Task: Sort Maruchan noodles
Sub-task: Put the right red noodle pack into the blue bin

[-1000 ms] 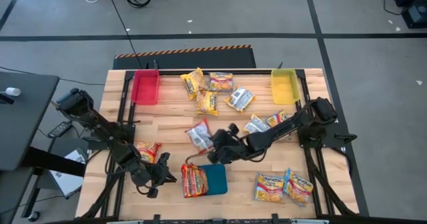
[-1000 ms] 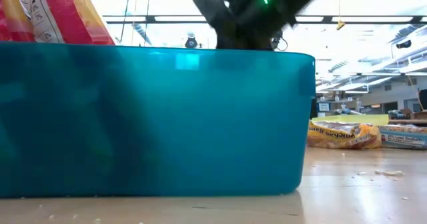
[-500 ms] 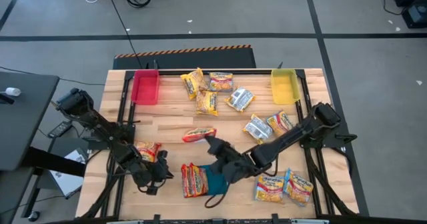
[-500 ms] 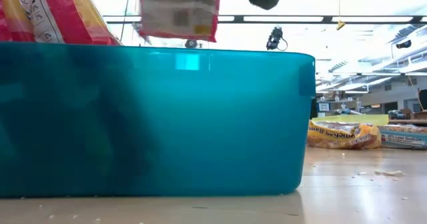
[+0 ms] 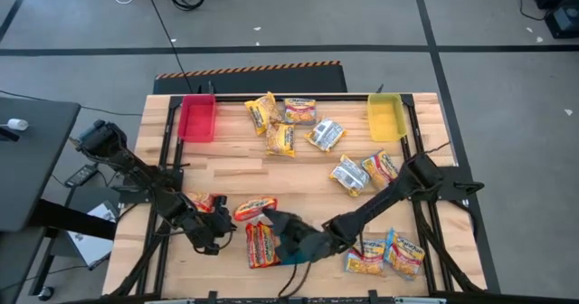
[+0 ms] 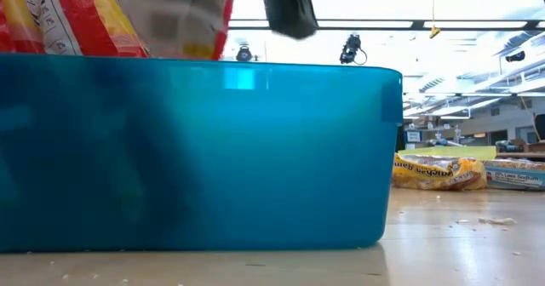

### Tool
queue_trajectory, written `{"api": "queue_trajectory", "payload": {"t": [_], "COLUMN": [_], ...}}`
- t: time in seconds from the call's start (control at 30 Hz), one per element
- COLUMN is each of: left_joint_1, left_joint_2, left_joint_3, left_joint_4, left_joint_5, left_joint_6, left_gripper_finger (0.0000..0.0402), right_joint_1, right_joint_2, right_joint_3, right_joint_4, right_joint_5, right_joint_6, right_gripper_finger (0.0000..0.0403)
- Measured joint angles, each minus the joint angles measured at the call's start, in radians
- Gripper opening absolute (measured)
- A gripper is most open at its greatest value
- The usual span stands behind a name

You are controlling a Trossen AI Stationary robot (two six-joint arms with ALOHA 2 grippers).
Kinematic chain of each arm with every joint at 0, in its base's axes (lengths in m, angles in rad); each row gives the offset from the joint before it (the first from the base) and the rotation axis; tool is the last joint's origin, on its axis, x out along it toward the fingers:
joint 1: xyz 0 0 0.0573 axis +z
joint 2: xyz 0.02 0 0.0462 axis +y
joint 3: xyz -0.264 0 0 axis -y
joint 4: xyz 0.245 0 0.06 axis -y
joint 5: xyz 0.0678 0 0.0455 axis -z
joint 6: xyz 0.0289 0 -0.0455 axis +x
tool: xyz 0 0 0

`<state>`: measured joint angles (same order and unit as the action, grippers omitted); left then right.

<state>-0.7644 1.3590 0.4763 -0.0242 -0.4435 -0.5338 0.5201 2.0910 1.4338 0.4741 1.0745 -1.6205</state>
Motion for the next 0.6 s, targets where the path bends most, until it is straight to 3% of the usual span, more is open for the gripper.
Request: {"api": "queue_trajectory", "payload": {"t": [0.17,0.27,0.33,0.47,0.6], "left_joint_1": [-0.003,-0.003,-0.003,-0.003,-0.003], "left_joint_2": [0.000,0.000,0.000,0.000,0.000], "left_joint_3": [0.000,0.000,0.000,0.000,0.000], "left_joint_4": [-0.054,-0.054,-0.053,-0.049,-0.045], "left_joint_5": [0.041,0.048,0.048,0.048,0.045], "left_joint_6": [-0.039,-0.046,-0.047,-0.047,-0.029], "left_gripper_finger": [0.0029,0.0029,0.0029,0.0029,0.0029], "right_joint_1": [0.013,0.029,0.030,-0.006,-0.069], "right_joint_2": [-0.088,-0.179,-0.247,-0.398,-0.489], "right_joint_3": [0.000,-0.006,-0.012,-0.017,-0.017], "right_joint_4": [0.035,-0.105,-0.254,-0.535,-0.564], "right_joint_5": [-0.006,-0.116,-0.253,-0.643,-1.011], "right_joint_6": [0.219,0.412,0.620,1.004,1.123], "right_gripper_finger": [0.0012,0.0012,0.0012,0.0012,0.0012]}}
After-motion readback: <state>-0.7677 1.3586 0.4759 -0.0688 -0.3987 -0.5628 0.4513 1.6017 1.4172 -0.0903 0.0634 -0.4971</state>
